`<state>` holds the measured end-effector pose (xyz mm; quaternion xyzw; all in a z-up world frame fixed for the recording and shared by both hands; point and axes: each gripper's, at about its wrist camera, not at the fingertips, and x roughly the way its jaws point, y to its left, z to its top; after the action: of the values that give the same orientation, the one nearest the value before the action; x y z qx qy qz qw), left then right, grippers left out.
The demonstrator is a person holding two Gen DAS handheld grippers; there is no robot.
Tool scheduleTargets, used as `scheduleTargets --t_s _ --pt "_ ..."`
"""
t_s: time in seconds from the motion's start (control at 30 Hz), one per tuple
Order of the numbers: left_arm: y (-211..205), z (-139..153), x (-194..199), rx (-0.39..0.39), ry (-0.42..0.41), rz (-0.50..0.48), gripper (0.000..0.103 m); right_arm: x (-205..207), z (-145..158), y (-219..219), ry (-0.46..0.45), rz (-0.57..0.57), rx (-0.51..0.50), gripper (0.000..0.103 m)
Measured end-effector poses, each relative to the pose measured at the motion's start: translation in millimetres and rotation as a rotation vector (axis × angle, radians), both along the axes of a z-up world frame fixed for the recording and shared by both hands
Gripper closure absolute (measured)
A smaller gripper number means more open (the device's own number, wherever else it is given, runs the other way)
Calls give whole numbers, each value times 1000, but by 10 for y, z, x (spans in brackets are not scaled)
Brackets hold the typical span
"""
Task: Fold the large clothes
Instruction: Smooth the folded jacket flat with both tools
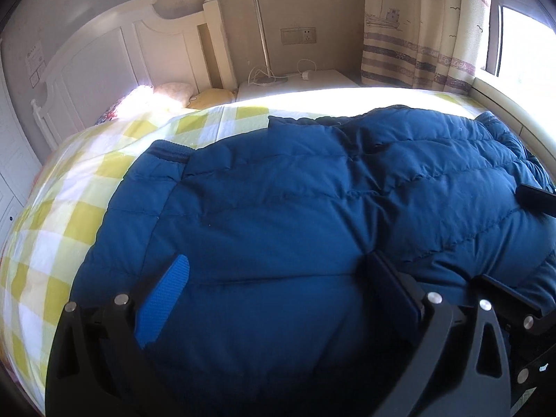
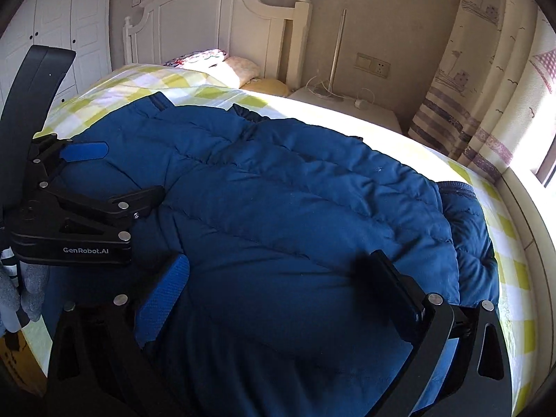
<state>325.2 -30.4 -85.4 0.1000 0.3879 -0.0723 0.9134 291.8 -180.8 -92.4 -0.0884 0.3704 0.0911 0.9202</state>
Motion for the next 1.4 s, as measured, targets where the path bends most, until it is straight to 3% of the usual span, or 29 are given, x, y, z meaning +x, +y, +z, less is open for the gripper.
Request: scheduleTargets --t_s 0.23,0.37,0.47,0.57,0.7,0.77,0.8,0.9,0.97,1.03,1.1,1.2,1.4 --pt "80 21 -30 4 14 9 2 -73 62 -142 -16 -49 23 6" --pt "411 124 -194 4 -7 60 2 -266 133 -610 -49 -173 47 6" --pt "765 104 -266 25 -21 151 2 -394 74 -1024 -36 -253 85 5" --pt "1106 6 -260 -91 16 174 2 -446 -78 -1319 -3 -291 208 5" --pt "1021 44 -302 -34 8 211 4 -446 -30 -1242 0 -319 158 5" --pt "968 182 -405 -122 14 179 6 -516 103 -1126 -36 -316 150 6" --pt "910 244 -476 -149 6 150 6 -563 170 -1039 -59 -282 159 6" --pt "553 295 -681 -124 -10 51 5 -658 250 -622 -78 -150 148 6" --pt "313 176 -770 -88 13 0 5 -682 171 -304 -66 -53 91 6" --pt "184 14 -808 -28 -3 18 3 -661 -32 -97 -46 -29 13 5" --pt "140 -51 -819 12 -23 19 2 -675 -107 -109 -67 -23 16 4" --pt "230 4 -814 -11 0 26 2 -675 -42 -208 -41 -13 22 6" --pt "846 105 -909 -14 -28 187 2 -888 69 -865 -80 -217 83 6"
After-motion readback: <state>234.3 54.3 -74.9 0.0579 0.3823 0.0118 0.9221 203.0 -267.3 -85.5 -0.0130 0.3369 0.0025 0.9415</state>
